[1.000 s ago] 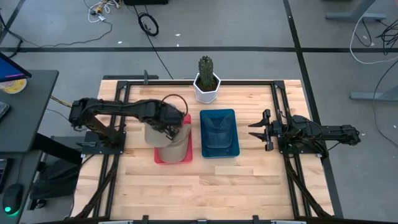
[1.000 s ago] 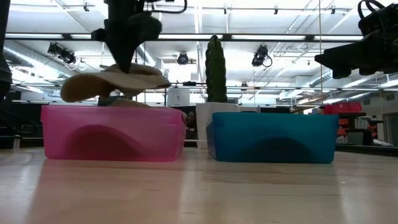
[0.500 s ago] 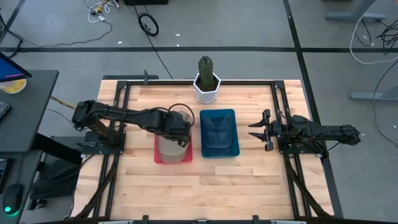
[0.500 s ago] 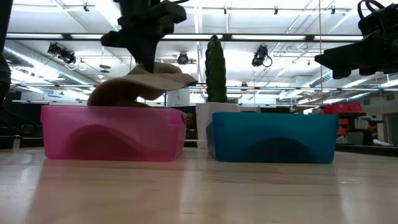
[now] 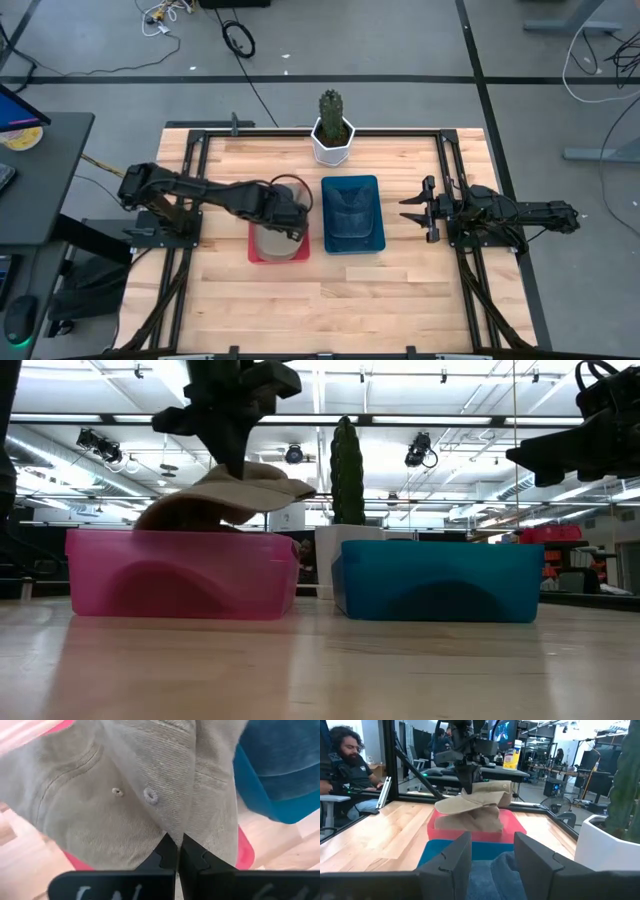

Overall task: Pick & Place hat
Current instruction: Put the light brown cup into the red bin

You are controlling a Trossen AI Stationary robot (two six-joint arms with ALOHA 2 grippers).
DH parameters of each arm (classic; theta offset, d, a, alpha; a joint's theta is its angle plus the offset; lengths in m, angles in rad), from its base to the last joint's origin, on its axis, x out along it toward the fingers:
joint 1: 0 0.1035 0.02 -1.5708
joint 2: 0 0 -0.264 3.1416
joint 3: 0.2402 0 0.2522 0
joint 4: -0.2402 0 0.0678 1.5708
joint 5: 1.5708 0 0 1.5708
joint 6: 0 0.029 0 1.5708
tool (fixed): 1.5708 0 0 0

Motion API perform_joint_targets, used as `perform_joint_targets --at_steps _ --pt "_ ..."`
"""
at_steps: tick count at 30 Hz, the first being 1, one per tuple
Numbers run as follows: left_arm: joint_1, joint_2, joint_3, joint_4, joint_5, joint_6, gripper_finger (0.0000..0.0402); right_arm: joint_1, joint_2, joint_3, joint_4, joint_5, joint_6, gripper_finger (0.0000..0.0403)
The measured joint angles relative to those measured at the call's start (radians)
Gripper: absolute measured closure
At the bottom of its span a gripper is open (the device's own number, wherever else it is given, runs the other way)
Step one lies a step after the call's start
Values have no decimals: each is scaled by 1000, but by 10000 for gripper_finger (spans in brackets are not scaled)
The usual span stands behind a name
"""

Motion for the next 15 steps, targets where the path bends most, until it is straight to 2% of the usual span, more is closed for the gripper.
perform_joint_targets --at_steps 8,15 --pt "-20 33 0 -37 -4 -49 400 0 0 0 0 0 0 250" --pt "-3 127 0 -60 18 -40 400 0 0 0 0 0 0 250"
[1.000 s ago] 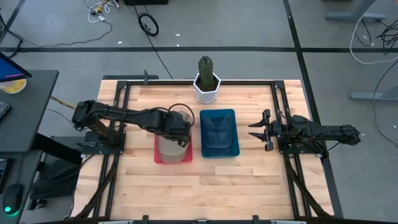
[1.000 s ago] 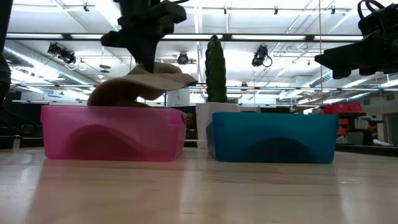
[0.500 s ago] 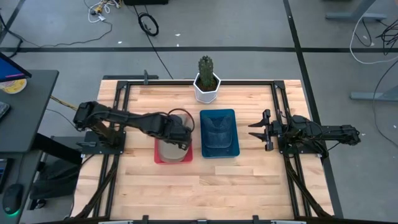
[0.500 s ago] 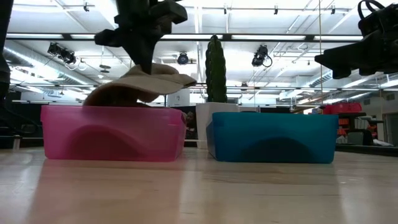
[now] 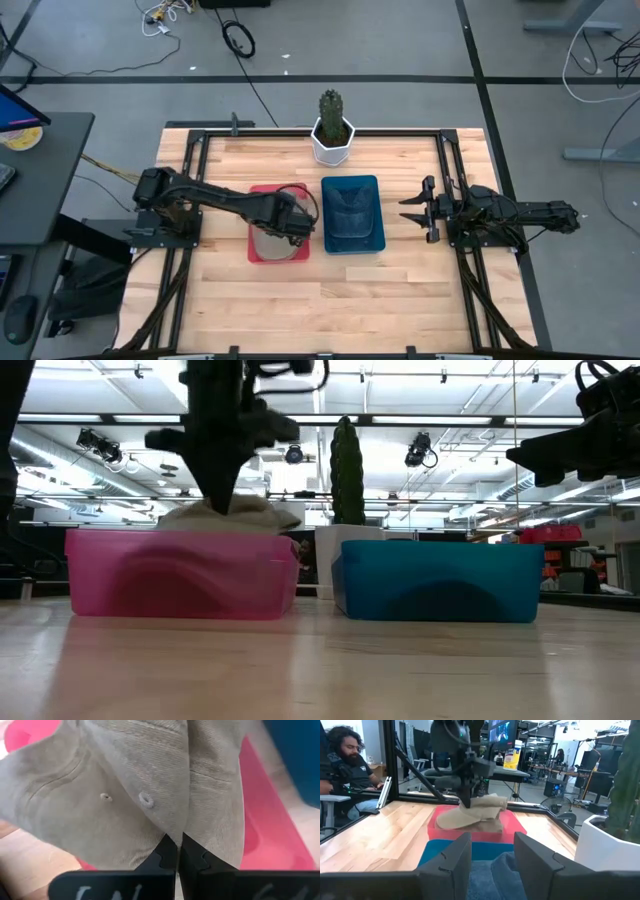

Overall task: Pick & Place hat
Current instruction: Put the light brown cup into the red bin

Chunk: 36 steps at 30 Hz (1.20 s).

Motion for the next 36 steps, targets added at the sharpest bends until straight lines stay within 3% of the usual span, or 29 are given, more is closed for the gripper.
perform_joint_targets --at_steps 17,29,36 --pt "69 178 3 85 60 113 399 0 0 0 1 1 0 250" --pt "62 173 0 97 83 150 398 0 0 0 2 0 0 250" --pt "60 162 32 66 112 208 364 0 0 0 1 0 0 250"
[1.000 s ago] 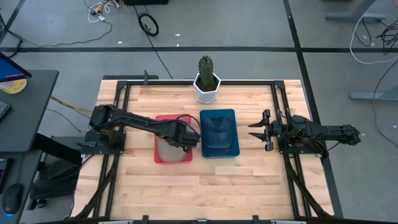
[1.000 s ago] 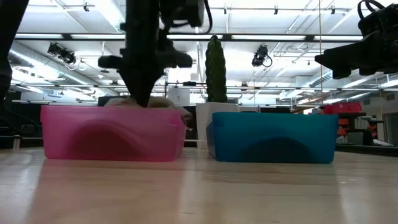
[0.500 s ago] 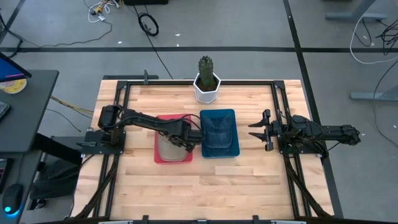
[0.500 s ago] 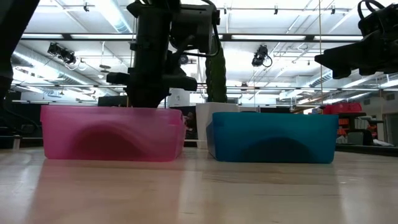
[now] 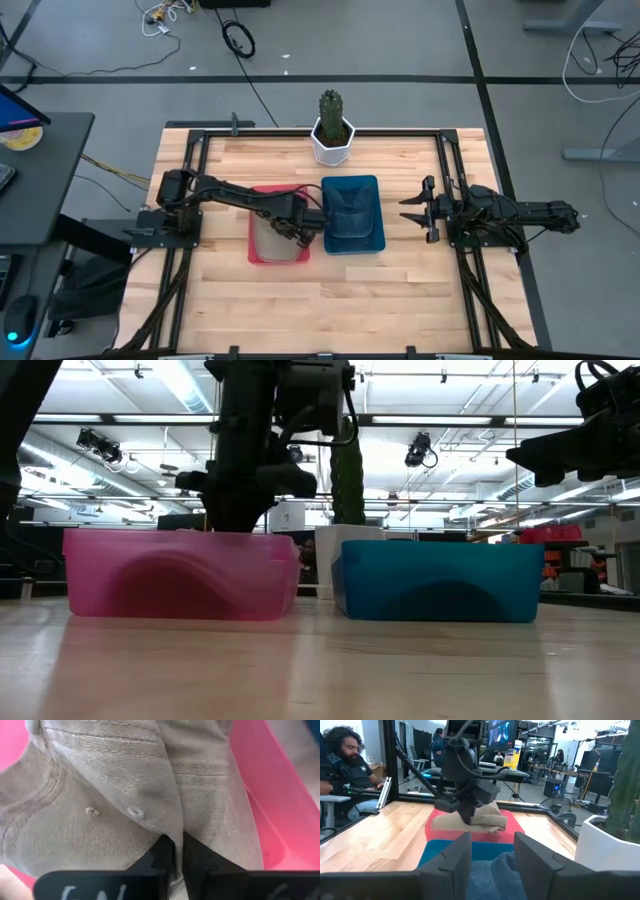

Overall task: Pick & Place hat
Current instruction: Put the light brown cup into the red bin, then return to Home Position

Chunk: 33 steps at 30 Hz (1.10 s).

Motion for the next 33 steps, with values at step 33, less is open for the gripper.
perform_joint_targets --at_steps 33 --pt "15 -3 223 -40 -195 198 395 0 0 0 1 0 0 250"
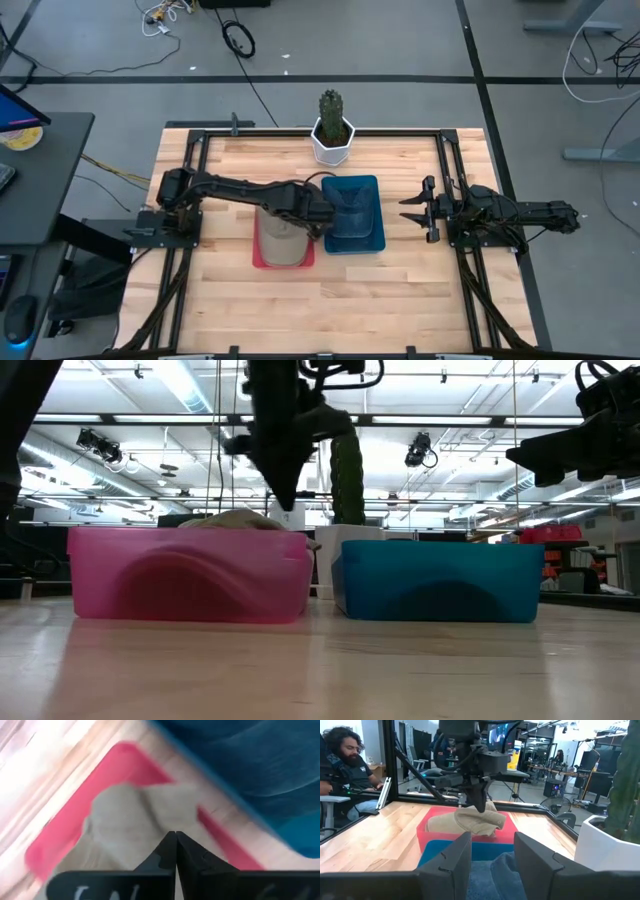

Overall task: Pick & Place hat
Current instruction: Return to Home Position

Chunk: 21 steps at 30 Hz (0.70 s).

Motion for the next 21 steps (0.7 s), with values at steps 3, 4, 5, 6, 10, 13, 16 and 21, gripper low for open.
perform_joint_targets --at_steps 3,4,5,6,10,13,16,21 --pt "16 9 -1 62 34 55 398 0 0 0 0 0 0 250" --pt "21 11 -5 77 44 60 398 0 0 0 0 0 0 250" --pt "27 15 -11 100 52 65 399 0 0 0 0 0 0 250" --pt "33 20 -15 114 60 69 399 0 0 0 0 0 0 250" --pt "56 46 -16 104 62 71 399 0 0 0 -1 0 0 250" --pt "70 77 -16 83 74 68 400 0 0 0 -1 0 0 250" --pt "83 117 -16 80 125 80 400 0 1 0 1 0 0 250" --pt "95 177 -16 78 140 65 400 0 1 0 -1 0 0 250"
